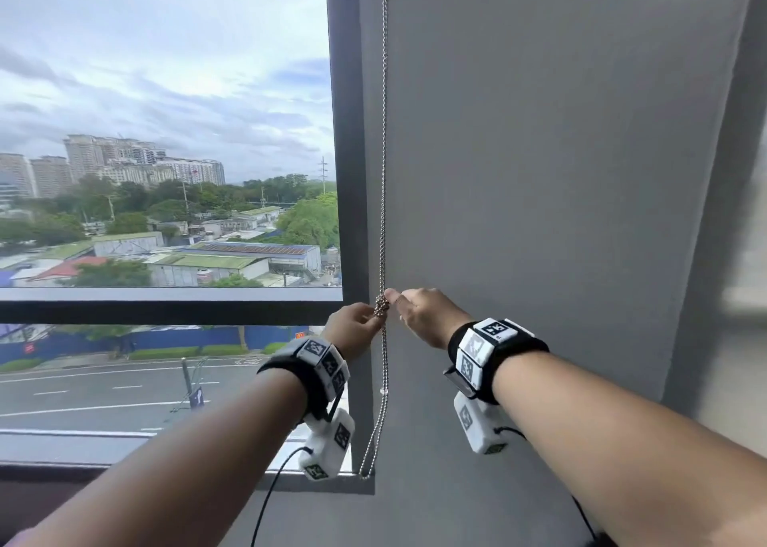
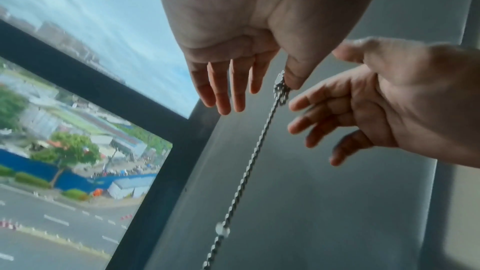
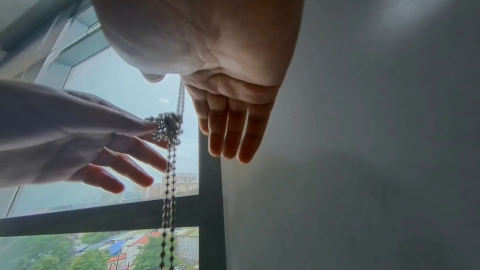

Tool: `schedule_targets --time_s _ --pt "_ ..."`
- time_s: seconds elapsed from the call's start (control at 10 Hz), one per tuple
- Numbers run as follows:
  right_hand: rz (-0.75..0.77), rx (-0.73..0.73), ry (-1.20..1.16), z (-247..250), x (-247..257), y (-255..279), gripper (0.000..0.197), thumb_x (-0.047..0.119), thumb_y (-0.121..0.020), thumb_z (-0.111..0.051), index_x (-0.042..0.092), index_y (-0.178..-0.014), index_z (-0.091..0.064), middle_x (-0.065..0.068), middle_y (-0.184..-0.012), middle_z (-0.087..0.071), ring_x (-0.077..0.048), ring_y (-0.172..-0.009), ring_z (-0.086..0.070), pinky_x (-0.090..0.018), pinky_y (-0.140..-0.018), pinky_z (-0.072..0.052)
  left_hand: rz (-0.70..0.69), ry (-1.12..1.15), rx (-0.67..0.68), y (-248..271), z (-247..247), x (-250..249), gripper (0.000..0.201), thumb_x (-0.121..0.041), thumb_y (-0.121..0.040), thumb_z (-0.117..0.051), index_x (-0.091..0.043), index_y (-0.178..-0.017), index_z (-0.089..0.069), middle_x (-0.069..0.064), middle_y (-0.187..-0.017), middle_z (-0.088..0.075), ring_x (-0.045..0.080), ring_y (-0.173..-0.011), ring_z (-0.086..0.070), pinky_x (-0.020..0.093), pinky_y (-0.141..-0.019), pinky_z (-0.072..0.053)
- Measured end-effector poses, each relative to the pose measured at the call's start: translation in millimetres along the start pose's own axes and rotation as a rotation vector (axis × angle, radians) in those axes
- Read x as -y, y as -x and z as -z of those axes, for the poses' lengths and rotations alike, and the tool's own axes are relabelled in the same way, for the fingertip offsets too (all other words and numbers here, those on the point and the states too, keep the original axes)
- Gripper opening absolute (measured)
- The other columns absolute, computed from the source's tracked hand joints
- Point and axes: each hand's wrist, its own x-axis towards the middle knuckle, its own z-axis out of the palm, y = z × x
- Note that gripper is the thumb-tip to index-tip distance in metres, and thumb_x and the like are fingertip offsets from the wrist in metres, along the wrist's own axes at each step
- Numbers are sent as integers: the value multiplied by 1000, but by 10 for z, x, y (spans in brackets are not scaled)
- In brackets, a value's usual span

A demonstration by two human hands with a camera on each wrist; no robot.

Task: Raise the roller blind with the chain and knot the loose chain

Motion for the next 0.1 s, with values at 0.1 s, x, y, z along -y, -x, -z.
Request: schedule_targets --time_s 0.1 --pt "-33 41 162 242 87 -118 57 61 -96 -27 17 -65 -47 -17 -98 -65 -30 -96 -58 -37 -85 -42 37 -45 -26 -67 350 -306 36 -32 -85 -58 -7 -110 -63 13 -105 -67 27 -93 -62 33 -84 -47"
